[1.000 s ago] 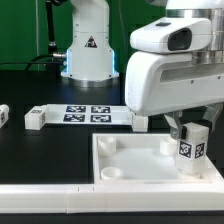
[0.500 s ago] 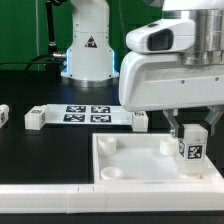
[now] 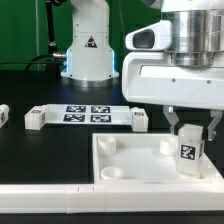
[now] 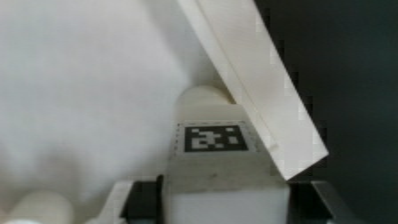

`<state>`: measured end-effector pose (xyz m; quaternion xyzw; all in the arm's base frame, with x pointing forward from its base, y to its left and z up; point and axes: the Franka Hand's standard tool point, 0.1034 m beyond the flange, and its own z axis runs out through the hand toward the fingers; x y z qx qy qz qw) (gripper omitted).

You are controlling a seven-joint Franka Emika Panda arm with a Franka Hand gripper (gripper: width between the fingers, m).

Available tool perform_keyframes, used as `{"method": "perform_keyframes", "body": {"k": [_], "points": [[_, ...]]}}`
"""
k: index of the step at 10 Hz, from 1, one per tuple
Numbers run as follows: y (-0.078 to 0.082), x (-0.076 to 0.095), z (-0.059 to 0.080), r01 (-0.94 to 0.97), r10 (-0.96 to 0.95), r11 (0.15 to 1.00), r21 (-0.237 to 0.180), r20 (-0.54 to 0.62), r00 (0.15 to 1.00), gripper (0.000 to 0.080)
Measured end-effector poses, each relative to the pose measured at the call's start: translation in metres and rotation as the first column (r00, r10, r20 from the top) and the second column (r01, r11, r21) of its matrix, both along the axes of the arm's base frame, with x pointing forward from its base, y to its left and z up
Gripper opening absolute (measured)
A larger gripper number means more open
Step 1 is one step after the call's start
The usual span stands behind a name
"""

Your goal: Assemble square table

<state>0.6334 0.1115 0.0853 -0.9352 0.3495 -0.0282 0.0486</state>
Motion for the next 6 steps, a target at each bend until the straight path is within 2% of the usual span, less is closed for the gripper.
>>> {"method": "perform_keyframes", "body": {"k": [2, 5, 6], "points": [[-0.0007, -0.0001, -0.0001, 0.107, -0.107, 0.994, 0.017, -0.011, 0.994, 0.0285], [-0.0004, -0.0006, -0.0001, 0.034, -0.034, 0.999, 0.010, -0.006, 0.999, 0.0286], [0.0009, -0.0006, 0.0014, -0.020, 0.020, 1.000, 0.005, -0.002, 1.000, 0.0465]]}}
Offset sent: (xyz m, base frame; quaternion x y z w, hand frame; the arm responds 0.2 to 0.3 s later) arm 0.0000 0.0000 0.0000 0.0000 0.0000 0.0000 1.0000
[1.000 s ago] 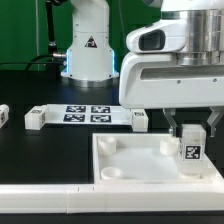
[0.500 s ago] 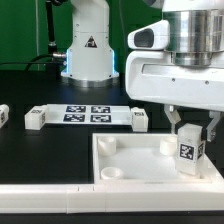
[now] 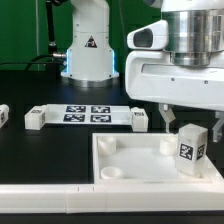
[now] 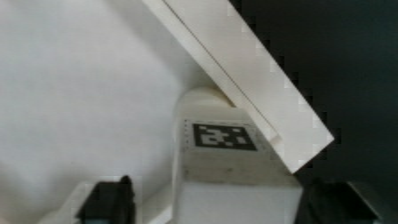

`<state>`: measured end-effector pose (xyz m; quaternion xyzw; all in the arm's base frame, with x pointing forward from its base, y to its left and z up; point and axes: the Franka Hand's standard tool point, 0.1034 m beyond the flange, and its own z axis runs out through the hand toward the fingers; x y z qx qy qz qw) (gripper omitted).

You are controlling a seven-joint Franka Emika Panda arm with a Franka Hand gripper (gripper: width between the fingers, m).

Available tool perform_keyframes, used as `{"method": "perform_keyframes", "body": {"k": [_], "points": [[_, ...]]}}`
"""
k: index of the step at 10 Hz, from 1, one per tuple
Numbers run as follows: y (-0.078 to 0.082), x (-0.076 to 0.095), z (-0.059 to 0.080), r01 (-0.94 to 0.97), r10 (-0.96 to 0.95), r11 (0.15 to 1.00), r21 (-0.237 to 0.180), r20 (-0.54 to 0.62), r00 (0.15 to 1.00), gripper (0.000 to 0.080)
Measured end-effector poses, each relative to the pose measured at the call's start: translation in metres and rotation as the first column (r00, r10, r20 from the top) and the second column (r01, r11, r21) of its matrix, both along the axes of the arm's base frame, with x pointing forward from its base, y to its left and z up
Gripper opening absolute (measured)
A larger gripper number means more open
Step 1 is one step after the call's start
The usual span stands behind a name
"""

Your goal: Assemble square table

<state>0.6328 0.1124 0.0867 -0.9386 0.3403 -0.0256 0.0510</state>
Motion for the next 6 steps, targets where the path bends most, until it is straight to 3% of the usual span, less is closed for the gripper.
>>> {"method": "perform_keyframes", "body": {"k": [1, 2, 5, 6], "points": [[0.0054, -0.0009, 0.0005, -0.051, 0.051, 0.999, -0.005, -0.001, 0.999, 0.0606], [0.0052, -0.0010, 0.0001, -0.150, 0.150, 0.989, -0.013, 0.006, 0.989, 0.0637], [0.0042, -0.0011, -0.0003, -0.391, 0.392, 0.920, -0.040, 0.018, 0.920, 0.0647], [0.0031, -0.0013, -0.0011, -0.577, 0.580, 0.813, -0.082, 0.011, 0.815, 0.0649]]}}
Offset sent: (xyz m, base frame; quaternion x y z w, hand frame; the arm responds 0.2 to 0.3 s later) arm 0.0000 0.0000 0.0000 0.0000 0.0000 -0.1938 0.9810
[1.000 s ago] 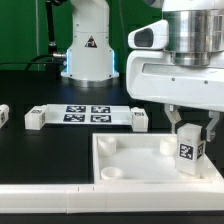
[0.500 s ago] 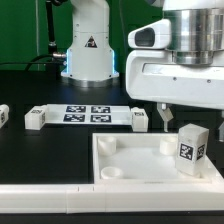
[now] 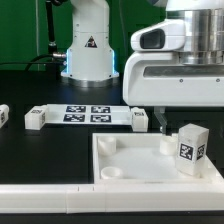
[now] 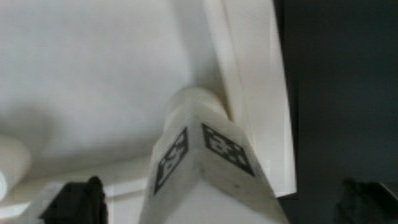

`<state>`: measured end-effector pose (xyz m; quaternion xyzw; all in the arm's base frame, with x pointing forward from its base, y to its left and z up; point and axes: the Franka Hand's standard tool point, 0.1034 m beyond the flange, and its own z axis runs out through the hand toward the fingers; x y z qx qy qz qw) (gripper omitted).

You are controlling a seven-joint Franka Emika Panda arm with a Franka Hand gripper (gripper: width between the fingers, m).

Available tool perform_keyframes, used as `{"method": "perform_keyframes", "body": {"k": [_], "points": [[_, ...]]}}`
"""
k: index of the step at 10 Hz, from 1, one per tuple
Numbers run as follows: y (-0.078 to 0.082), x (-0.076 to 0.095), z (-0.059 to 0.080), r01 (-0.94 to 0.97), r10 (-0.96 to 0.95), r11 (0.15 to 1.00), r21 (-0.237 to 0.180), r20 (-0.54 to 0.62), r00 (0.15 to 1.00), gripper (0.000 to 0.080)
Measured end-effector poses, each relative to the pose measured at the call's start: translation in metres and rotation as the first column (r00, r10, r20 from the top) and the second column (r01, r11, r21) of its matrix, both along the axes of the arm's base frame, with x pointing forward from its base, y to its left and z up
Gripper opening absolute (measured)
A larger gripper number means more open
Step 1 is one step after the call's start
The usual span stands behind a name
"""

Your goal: Assemble square table

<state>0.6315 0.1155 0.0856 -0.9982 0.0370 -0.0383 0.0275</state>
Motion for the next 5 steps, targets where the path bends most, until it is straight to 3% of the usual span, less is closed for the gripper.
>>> {"method": "perform_keyframes", "body": {"k": [3, 5], "points": [[-0.0045, 0.0039, -0.0018, -0.436, 0.436, 0.898, -0.064, -0.011, 0.900, 0.0649], [-0.0041, 0.0038, -0.0015, -0.571, 0.572, 0.817, -0.080, -0.021, 0.820, 0.0649]]}}
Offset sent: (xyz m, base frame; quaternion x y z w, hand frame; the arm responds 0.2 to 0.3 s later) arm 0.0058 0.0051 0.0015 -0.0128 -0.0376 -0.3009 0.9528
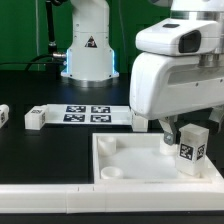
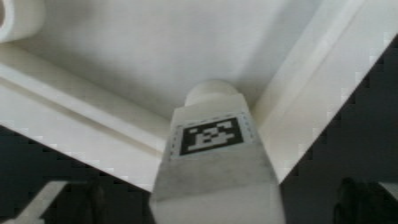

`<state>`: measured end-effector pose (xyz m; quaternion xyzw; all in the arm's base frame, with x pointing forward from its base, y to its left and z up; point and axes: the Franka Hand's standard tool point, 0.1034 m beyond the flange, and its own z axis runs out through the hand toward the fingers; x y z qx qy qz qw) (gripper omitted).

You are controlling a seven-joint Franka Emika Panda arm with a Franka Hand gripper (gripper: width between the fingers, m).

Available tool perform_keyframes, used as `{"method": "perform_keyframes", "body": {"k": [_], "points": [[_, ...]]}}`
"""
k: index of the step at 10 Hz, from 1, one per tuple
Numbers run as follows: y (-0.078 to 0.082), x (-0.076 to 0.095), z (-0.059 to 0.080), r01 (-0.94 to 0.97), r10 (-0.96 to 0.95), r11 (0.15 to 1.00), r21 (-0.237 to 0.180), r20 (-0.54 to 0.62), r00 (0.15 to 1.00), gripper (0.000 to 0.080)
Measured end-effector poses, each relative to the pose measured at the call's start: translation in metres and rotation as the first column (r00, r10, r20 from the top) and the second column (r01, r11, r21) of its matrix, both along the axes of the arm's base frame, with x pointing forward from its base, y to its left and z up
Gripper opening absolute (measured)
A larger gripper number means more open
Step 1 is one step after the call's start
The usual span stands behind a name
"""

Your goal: Assemble square table

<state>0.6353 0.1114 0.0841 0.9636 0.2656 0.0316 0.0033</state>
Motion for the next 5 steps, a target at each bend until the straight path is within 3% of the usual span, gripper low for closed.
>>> {"method": "perform_keyframes", "body": {"k": [2, 4, 5], "points": [[-0.0005, 0.0001, 0.0001, -0.094, 0.094, 0.996, -0.012, 0.001, 0.996, 0.0649], [-0.0006, 0.0000, 0.0000, -0.092, 0.092, 0.996, -0.012, 0.001, 0.996, 0.0379], [-0.0006, 0.0000, 0.0000, -0.083, 0.083, 0.996, -0.011, 0.001, 0.997, 0.0379]]}}
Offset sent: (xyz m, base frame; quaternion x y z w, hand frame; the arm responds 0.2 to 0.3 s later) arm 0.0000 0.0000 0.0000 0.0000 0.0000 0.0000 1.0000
